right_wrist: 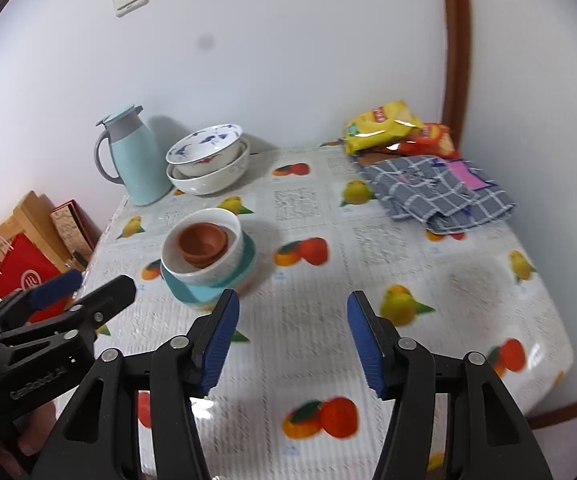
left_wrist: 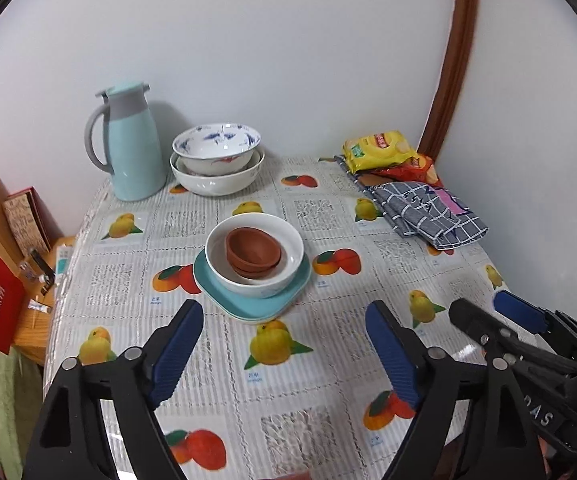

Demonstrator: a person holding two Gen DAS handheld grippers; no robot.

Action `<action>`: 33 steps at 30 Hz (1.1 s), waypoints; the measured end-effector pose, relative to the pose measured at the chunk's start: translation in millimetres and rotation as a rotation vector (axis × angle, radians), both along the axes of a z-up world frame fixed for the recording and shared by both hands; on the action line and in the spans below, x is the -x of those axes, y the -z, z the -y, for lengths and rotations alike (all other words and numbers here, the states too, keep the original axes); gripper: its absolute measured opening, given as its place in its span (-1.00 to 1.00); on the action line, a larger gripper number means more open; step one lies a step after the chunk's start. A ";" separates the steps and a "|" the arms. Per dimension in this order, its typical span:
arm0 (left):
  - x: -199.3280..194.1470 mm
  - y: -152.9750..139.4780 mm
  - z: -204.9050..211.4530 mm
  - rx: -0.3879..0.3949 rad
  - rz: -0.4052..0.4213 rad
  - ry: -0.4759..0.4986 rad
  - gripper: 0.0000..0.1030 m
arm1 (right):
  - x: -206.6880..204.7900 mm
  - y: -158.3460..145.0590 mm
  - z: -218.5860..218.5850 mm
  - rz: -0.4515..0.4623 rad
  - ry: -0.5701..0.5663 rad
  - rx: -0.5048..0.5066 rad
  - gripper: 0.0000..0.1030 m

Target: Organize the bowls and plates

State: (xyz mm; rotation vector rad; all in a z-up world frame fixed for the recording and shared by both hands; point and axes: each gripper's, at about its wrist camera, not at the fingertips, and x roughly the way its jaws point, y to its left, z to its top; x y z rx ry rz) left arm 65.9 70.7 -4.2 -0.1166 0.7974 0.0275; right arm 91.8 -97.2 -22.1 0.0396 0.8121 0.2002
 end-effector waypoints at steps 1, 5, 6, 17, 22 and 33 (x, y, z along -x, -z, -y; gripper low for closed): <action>7.7 -1.2 4.0 -0.012 0.008 -0.005 0.65 | 6.0 -0.6 2.2 0.007 0.006 0.005 0.43; 25.3 -3.0 11.6 -0.031 0.021 -0.021 0.74 | 33.9 -2.8 9.8 0.079 0.024 0.062 0.64; 28.8 -3.2 12.7 -0.026 0.023 -0.024 0.75 | 39.3 -2.7 13.4 0.081 0.021 0.056 0.70; 62.5 -3.8 22.2 -0.033 0.039 -0.047 0.77 | 81.7 -2.7 34.4 0.094 -0.002 -0.007 0.74; 73.1 -3.2 24.8 -0.045 0.042 -0.059 0.77 | 93.4 -3.3 41.0 0.105 0.003 -0.023 0.74; 78.3 -3.0 26.9 -0.050 0.051 -0.060 0.77 | 103.7 -5.9 43.2 0.121 0.017 -0.007 0.74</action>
